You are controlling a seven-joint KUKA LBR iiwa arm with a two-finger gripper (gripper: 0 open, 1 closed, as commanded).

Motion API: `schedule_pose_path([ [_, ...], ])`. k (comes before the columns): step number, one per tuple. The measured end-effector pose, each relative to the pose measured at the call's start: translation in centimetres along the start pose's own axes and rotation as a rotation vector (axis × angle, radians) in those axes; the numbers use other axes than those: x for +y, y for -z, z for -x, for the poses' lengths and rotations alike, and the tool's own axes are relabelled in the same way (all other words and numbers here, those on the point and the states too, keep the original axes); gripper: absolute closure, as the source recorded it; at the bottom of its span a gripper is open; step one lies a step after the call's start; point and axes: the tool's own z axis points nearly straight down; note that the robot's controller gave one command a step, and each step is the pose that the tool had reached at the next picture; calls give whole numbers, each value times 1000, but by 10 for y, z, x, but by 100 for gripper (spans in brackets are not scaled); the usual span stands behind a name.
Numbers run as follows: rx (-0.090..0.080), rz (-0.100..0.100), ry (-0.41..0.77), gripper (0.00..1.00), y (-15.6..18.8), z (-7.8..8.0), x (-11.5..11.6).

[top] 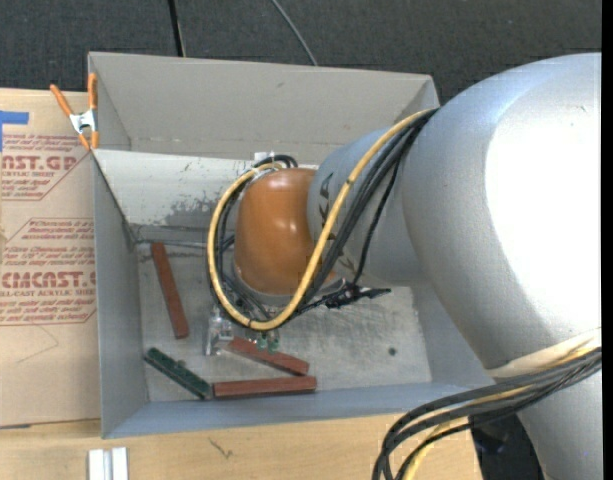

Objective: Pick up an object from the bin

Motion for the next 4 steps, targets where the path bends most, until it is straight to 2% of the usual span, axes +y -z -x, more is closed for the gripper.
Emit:
schedule_pose_path([
  [1, 0, 0, 0, 100, 0, 0, 0],
  [2, 16, -12, -8, 0, 132, -10, -15],
  [3, 23, -14, -8, 0, 127, -11, -15],
  [4, 17, -13, 33, 0, 75, -9, -16],
])
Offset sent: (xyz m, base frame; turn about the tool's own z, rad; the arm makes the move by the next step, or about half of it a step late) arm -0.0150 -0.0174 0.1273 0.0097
